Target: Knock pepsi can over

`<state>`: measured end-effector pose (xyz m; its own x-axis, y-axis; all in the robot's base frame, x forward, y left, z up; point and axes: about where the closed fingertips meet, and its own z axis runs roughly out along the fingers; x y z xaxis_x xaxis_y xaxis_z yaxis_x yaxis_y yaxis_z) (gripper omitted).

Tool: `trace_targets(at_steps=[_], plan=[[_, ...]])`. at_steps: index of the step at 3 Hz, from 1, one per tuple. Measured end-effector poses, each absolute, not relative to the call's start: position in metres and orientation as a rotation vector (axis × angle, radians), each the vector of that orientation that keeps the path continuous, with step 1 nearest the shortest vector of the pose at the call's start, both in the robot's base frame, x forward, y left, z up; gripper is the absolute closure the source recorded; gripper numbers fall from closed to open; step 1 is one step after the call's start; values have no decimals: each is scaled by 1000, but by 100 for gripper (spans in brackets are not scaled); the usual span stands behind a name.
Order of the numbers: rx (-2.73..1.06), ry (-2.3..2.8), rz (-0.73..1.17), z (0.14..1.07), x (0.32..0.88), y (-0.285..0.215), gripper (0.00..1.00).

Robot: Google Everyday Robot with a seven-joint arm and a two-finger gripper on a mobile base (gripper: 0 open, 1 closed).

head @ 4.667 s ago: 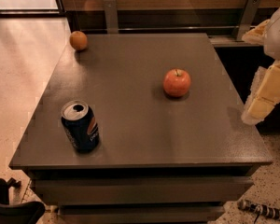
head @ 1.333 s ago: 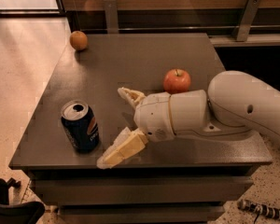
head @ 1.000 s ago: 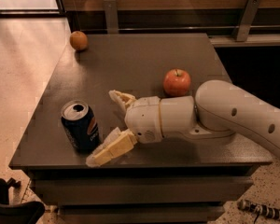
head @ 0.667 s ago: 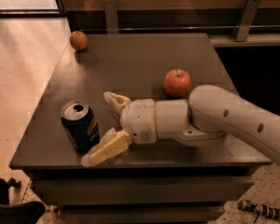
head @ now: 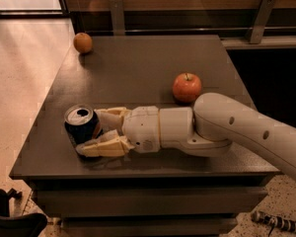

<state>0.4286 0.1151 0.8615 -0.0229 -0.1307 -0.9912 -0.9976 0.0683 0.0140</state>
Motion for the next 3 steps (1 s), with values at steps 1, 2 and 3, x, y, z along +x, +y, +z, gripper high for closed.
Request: trace_targets(at_steps=[1, 2, 3], plan=[[-1250, 1348, 1108, 862, 428, 117, 64], [-1255, 1344, 1110, 863, 426, 119, 95], [-1258, 1343, 1110, 864, 425, 120, 100]])
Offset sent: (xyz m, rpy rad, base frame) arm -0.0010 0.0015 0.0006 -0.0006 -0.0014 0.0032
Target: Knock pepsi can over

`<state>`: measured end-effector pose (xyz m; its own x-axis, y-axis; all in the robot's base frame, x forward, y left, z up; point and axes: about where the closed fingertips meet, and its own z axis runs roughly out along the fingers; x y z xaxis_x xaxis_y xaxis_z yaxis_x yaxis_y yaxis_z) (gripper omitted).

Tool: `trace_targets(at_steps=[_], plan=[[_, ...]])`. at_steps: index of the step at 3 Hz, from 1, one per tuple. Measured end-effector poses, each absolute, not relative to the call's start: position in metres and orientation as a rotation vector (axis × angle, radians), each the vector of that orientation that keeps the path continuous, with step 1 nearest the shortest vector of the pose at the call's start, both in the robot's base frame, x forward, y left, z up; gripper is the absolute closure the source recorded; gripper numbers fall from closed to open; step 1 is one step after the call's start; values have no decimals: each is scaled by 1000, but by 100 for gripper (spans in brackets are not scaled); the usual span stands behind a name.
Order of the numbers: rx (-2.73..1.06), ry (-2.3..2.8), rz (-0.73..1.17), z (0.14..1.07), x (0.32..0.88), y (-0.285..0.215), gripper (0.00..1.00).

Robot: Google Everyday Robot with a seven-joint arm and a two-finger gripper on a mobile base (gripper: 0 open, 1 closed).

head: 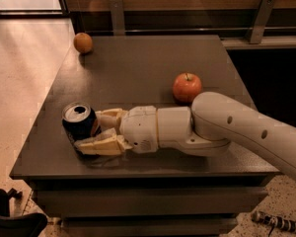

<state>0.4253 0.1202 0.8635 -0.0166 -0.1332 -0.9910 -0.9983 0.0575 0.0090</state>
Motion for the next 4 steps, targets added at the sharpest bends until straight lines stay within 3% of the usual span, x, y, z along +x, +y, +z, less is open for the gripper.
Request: trace_targets(at_steps=[1, 4], plan=[[-1327, 1385, 1046, 878, 425, 117, 100], [-1679, 1627, 583, 947, 480, 103, 100]])
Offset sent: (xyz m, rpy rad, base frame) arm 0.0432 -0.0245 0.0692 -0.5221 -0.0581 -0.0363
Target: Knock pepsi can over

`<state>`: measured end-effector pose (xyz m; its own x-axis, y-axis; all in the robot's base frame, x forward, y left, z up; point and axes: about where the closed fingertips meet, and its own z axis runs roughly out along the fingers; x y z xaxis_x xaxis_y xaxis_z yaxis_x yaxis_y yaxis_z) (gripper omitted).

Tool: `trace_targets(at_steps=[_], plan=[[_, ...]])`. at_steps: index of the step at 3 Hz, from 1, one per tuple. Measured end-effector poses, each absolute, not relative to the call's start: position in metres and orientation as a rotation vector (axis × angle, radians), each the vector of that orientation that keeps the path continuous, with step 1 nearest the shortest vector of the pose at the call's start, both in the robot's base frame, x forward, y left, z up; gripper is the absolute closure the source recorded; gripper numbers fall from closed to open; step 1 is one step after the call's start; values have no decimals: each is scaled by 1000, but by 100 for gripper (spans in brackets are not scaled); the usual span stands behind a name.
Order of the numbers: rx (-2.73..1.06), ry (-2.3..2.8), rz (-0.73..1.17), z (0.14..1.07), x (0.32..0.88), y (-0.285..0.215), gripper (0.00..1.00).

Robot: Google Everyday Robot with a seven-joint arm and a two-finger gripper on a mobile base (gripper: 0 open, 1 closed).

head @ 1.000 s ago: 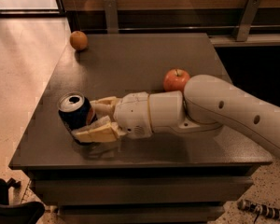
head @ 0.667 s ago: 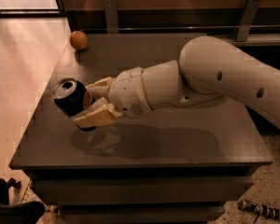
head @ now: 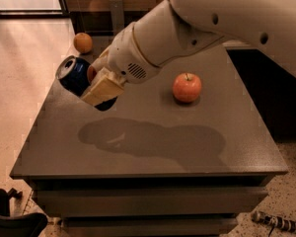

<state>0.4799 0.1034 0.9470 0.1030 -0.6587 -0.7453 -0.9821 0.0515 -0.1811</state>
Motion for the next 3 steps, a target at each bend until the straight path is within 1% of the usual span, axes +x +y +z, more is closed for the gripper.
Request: trace_targets(at_steps=[1, 2, 3], plan=[[-1796, 1803, 422, 929, 484, 111, 100], [-1845, 1919, 267, 908, 489, 101, 100], [-1942, 2045, 17, 870, 487, 89, 100]])
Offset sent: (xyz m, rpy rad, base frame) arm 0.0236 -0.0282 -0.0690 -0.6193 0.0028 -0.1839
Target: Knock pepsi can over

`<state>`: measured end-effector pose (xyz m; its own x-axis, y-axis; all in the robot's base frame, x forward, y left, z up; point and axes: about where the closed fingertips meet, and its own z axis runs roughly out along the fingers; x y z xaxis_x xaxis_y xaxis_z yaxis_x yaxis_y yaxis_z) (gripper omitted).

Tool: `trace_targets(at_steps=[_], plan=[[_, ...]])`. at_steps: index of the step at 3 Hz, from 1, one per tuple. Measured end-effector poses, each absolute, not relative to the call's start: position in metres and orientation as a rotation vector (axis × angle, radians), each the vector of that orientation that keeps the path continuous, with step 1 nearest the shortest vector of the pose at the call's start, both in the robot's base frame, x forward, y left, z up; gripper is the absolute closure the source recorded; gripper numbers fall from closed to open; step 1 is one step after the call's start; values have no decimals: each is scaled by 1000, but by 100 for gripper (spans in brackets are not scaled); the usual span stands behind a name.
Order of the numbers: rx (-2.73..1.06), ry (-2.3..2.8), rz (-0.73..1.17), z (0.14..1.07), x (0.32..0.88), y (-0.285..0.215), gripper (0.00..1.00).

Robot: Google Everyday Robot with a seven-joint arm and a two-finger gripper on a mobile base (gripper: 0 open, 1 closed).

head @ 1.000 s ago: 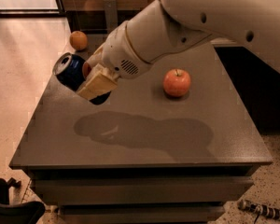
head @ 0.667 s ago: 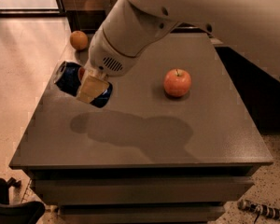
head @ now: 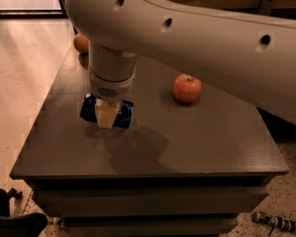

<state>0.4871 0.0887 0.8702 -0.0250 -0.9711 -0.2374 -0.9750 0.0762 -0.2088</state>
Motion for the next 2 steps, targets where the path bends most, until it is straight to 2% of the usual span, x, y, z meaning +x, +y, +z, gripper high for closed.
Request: trace_targets(at_steps=[1, 2], plan=[[-2004, 2107, -108, 845, 485, 83, 100], [-2003, 2108, -120, 846, 486, 82, 84]])
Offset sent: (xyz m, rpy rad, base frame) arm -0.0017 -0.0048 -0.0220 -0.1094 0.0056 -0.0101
